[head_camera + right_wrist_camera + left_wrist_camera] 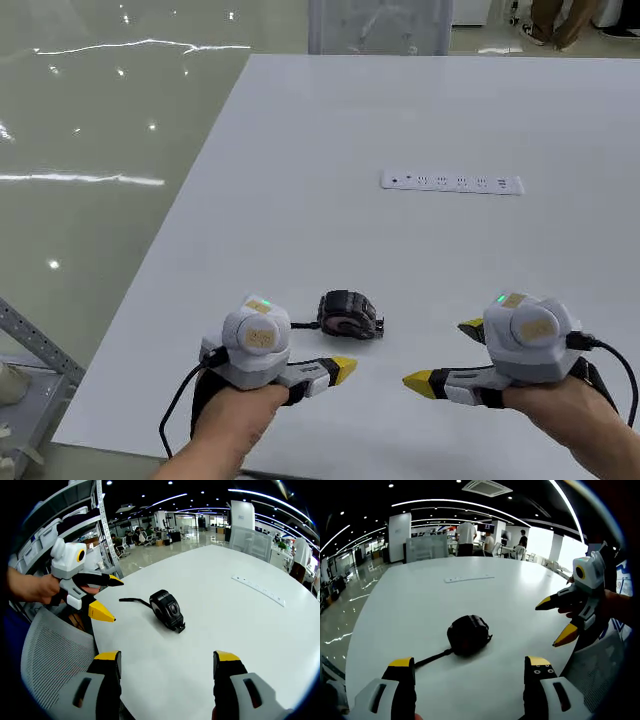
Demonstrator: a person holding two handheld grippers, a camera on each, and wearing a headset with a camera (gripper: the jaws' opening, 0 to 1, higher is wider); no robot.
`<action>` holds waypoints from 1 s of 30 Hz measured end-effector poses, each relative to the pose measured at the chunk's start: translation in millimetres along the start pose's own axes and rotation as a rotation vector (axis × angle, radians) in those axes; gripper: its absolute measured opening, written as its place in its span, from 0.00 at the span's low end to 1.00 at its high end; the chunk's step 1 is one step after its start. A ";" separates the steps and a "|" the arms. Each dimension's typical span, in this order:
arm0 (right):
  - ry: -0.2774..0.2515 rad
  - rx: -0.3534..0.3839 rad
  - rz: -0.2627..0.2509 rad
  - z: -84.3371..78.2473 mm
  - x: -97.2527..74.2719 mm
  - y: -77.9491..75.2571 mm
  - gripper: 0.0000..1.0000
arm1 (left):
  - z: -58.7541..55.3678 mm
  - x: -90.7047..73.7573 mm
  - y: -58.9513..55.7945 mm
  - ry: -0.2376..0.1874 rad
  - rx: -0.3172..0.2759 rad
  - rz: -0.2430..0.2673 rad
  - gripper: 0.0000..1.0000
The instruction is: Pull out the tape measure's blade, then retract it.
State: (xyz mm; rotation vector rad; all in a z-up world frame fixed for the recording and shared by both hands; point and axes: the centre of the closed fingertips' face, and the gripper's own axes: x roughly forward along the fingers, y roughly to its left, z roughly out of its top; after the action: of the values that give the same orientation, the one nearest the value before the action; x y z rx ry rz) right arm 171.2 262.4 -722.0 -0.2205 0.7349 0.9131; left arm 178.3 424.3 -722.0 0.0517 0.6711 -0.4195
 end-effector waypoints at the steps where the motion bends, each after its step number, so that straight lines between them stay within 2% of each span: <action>1: -0.005 0.005 -0.006 -0.2 -2.9 0.5 0.72 | -0.3 -1.8 -0.8 0.001 0.001 -0.004 0.87; 7: -0.027 0.027 -0.021 -1.6 -25.1 8.4 0.76 | -5.2 -14.1 -3.3 -0.002 0.004 -0.017 0.90; 16: -0.045 0.062 -0.048 -4.6 -49.8 13.3 0.82 | -12.2 -34.5 -4.5 -0.004 -0.001 -0.016 0.92; 30: -0.059 0.102 -0.088 -8.5 -87.4 14.7 0.89 | -20.6 -72.8 5.0 -0.013 -0.010 -0.011 0.97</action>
State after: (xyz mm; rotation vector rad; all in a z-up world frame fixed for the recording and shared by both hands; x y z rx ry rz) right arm 121.5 211.4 -668.6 -0.1339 0.7099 0.7933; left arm 116.8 458.8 -694.0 0.0355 0.6608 -0.4262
